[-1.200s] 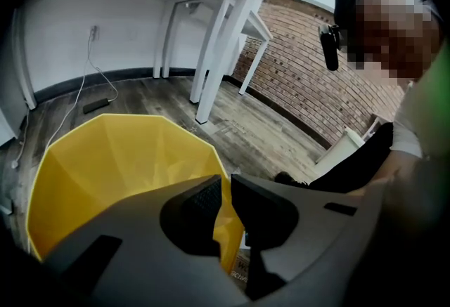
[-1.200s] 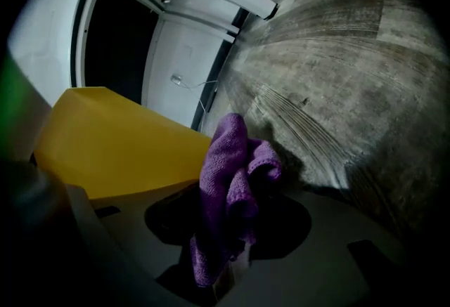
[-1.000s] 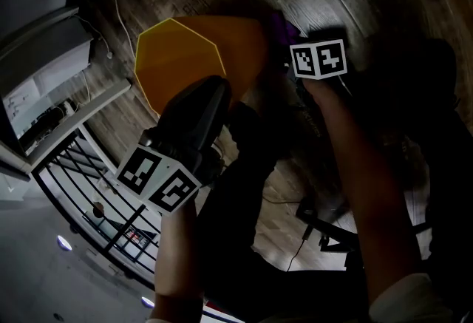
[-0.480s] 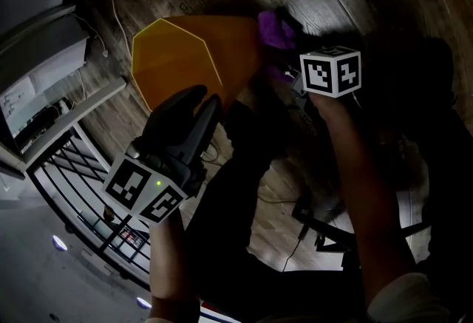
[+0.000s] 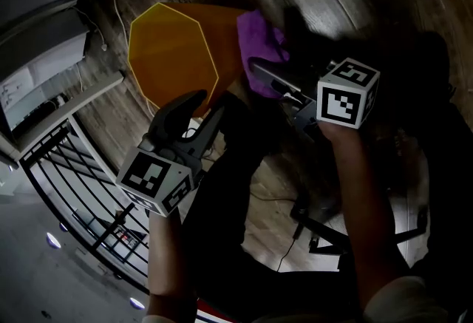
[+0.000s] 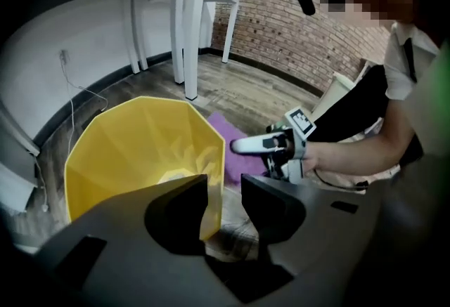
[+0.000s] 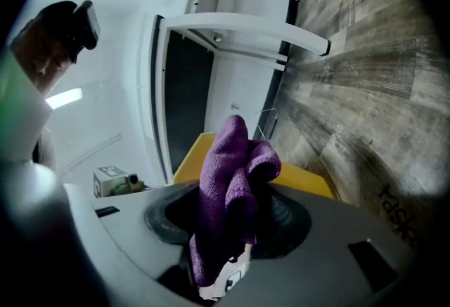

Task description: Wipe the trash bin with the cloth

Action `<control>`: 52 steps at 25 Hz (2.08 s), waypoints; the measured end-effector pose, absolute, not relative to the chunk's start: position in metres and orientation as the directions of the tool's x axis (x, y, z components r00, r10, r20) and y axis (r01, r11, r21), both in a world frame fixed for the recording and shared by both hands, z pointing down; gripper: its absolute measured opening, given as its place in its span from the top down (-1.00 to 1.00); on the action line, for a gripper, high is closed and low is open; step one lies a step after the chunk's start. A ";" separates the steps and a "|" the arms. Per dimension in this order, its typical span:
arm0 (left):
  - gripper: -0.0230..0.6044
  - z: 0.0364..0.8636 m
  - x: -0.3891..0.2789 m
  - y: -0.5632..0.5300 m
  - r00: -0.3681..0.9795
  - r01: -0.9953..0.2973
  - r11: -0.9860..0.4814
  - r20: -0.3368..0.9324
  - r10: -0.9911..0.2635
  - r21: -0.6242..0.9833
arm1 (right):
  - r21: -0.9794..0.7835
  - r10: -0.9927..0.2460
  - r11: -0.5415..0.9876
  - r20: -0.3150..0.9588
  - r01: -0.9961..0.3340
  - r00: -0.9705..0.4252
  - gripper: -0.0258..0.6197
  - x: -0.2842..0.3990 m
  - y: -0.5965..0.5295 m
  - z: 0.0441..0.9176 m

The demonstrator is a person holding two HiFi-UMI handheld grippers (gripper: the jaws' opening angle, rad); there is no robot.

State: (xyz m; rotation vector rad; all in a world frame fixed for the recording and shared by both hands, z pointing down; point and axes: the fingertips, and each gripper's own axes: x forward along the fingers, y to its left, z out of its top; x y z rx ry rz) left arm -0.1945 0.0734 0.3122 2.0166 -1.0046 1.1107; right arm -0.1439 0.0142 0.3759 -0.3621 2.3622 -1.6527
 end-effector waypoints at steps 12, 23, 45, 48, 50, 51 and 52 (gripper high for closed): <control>0.59 0.330 -0.207 0.083 0.300 -0.866 -0.484 0.906 -0.299 0.127 | -0.925 -0.271 0.378 -0.140 0.028 -0.953 0.35 -0.164 0.035 0.358; 0.64 0.324 -0.193 0.074 0.351 -0.846 -0.510 0.882 -0.316 0.154 | -0.949 -0.206 0.282 0.085 -0.142 -0.975 0.35 -0.181 0.035 0.454; 0.64 0.319 -0.194 0.056 0.392 -0.881 -0.386 0.879 -0.272 0.274 | -0.792 -0.074 0.191 0.577 -0.579 -0.814 0.35 -0.197 0.026 0.577; 0.64 0.319 -0.194 0.053 0.389 -0.888 -0.366 0.878 -0.279 0.277 | -0.766 -0.076 0.203 0.608 -0.609 -0.790 0.35 -0.195 0.022 0.575; 0.64 0.317 -0.193 0.053 0.399 -0.883 -0.375 0.872 -0.284 0.282 | -0.761 -0.104 0.211 0.606 -0.613 -0.789 0.35 -0.190 0.019 0.570; 0.64 0.316 -0.193 0.053 0.404 -0.879 -0.387 0.867 -0.291 0.279 | -0.770 -0.126 0.207 0.591 -0.604 -0.797 0.35 -0.187 0.017 0.565; 0.64 0.314 -0.195 0.051 0.404 -0.876 -0.400 0.862 -0.305 0.269 | -0.785 -0.150 0.198 0.567 -0.587 -0.810 0.35 -0.184 0.014 0.558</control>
